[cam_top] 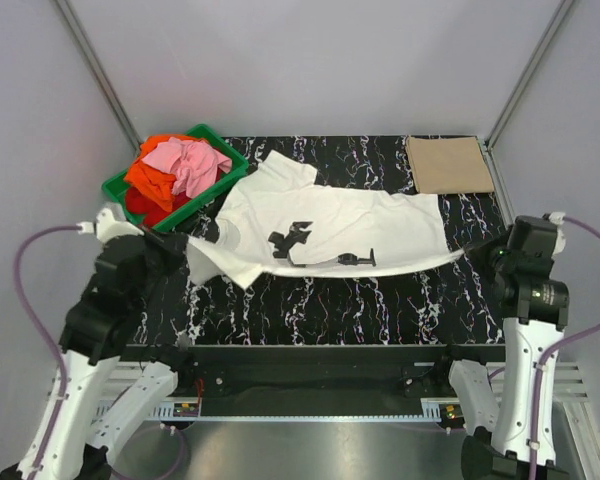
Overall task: Fold and stack the t-shirts
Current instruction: Flatten the tshirt out
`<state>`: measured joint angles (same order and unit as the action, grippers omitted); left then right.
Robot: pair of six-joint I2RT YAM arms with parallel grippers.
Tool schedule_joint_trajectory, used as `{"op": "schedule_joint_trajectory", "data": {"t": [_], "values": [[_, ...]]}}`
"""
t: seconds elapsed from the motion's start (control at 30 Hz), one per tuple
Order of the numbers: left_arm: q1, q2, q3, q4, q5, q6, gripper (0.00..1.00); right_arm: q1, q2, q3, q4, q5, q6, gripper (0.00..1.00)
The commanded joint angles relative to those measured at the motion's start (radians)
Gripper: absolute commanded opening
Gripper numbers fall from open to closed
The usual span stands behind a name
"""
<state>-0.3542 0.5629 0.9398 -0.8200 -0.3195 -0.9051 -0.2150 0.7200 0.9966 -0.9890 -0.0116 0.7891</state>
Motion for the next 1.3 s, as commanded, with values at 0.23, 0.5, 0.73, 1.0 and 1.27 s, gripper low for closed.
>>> {"op": "schedule_joint_trajectory", "data": {"t": [0.23,0.5,0.73,1.0,1.27], "values": [[0.001,0.193,0.799,0.097,0.115,0.199,0.00,-0.001,0.084,0.684,-0.026,0.015,-0.100,0.00],[0.001,0.244,1.068,0.097,0.139,0.195,0.00,-0.001,0.090,0.965,-0.097,0.035,-0.080,0.00],[0.001,0.339,1.091,0.139,0.122,0.238,0.00,-0.001,0.171,0.955,-0.008,0.013,-0.079,0.00],[0.001,0.612,1.062,0.334,-0.037,0.383,0.00,0.000,0.381,0.786,0.314,-0.039,-0.093,0.00],[0.027,0.867,1.117,0.581,-0.113,0.399,0.00,-0.001,0.705,1.011,0.440,0.005,-0.135,0.00]]}}
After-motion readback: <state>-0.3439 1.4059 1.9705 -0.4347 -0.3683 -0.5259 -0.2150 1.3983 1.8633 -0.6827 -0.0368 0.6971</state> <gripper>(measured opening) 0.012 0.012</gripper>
